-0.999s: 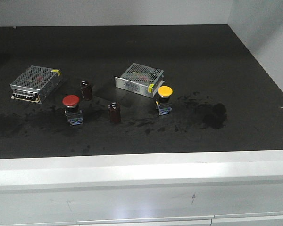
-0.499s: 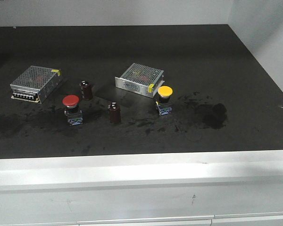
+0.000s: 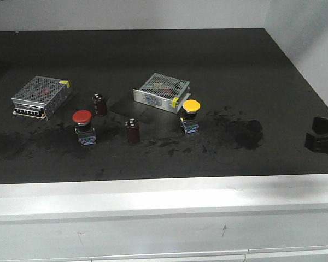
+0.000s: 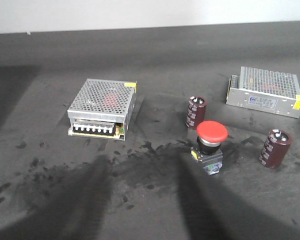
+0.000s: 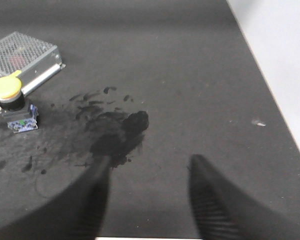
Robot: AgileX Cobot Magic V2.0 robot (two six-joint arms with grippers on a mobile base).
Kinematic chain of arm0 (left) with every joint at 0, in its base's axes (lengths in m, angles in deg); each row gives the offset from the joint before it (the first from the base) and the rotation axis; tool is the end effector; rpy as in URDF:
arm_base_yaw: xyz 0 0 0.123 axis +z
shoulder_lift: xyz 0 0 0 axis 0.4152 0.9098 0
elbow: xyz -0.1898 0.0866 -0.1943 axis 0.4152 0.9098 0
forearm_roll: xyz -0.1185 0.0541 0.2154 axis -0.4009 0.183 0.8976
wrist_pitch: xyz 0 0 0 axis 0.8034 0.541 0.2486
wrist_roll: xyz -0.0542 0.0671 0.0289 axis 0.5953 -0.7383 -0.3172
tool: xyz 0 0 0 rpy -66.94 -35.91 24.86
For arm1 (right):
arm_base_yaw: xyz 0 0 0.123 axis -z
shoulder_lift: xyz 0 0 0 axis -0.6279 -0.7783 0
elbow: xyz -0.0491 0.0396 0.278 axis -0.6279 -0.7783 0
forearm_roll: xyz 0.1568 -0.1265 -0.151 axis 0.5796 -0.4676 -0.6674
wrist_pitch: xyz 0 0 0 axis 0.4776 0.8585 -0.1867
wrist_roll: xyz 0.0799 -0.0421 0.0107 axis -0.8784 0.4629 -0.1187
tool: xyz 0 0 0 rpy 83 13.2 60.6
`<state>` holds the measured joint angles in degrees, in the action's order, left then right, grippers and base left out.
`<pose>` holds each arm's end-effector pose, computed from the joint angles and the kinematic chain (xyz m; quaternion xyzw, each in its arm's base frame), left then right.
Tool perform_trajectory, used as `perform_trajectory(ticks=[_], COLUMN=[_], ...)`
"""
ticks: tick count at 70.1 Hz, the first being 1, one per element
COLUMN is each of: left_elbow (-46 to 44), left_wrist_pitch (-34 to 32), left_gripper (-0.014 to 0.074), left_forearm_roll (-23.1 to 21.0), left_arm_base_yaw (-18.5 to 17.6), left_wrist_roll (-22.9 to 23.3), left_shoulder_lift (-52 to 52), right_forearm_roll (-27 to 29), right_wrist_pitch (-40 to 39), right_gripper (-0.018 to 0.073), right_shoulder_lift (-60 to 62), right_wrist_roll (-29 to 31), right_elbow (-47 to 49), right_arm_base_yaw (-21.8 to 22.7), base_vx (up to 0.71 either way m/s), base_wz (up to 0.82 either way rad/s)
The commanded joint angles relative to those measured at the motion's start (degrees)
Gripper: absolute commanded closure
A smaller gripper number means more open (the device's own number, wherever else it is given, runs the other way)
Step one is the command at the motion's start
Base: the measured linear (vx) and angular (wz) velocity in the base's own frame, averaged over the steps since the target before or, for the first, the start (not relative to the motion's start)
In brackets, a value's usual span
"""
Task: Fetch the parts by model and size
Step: 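Reach the left gripper down and grasp the red-capped push button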
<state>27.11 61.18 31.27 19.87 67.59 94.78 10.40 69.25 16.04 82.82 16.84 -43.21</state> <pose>0.1613 -0.0143 0.3156 0.0109 0.8094 -0.0469 0.5853 0.1932 0.0124 0.3119 -0.0199 0.8589 0.0126 0.5116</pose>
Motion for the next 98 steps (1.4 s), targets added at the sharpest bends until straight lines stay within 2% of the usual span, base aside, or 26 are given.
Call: perform_trajectory(ticks=[1, 8, 13, 24, 36, 51, 63, 73, 85, 98], left_elbow=[-2.55, -6.13, -10.5, -22.59, -33.28, -47.54, -57.16, -61.22, -61.56, -61.56], left_wrist_pitch=[-3.44, 0.87, 5.03, 14.39, 18.86, 27.54, 34.48, 37.57, 39.17, 40.62], left_gripper=[0.0135, 0.0066, 0.0049, 0.0053, 0.0053, 0.0053, 0.0053, 0.0053, 0.0053, 0.0053], left_forearm_roll=[-1.78, -1.9, -1.81, -2.86, -5.86, -5.7, -5.7, -5.54, -2.78, -3.53], left_arm_base_yaw=[-1.04, -2.21, -3.02, -5.14, -7.37, -8.45, -8.45, -8.45, -8.45, -8.45], left_wrist_roll=[0.47, 0.47, 0.47, 0.47, 0.53, 4.96, 6.37, 6.46, 7.89, 8.26], left_shoulder_lift=[0.99, 3.58, 6.54, 15.55, 26.21, 39.75, 47.38, 52.27, 55.71, 57.9], right_forearm_roll=[-0.87, -0.83, -0.83, -0.83, -0.83, -0.83, -0.83, -0.83, -0.83, -0.83], right_wrist_pitch=[-3.27, -3.85, -4.35, -5.87, -6.21, -6.21, -5.88, -5.94, -5.99, -5.99], right_gripper=[0.0108, 0.01, 0.01, 0.0104, 0.0104, 0.0104, 0.0104, 0.0104, 0.0104, 0.0104], right_shoulder_lift=[-0.81, -1.41, -1.47, -1.52, -1.52, -1.52, -1.59, -1.59, -1.59, -1.59], right_wrist_roll=[0.54, 0.54, 0.54, 0.54, 0.54, 0.54, 0.54, 0.54, 0.54, 0.54], right_elbow=[2.1, 2.1, 2.1, 2.1, 2.1, 2.05, 1.91, 1.91, 1.91, 1.91], right_arm_base_yaw=[-0.08, -0.08, -0.08, -0.08, -0.08, -0.08, -0.08, -0.08, -0.08, -0.08], base_vx=[0.0, 0.0, 0.0, 0.0, 0.0, 0.0, 0.0, 0.0, 0.0, 0.0], base_wz=[0.0, 0.0, 0.0, 0.0, 0.0, 0.0, 0.0, 0.0, 0.0, 0.0])
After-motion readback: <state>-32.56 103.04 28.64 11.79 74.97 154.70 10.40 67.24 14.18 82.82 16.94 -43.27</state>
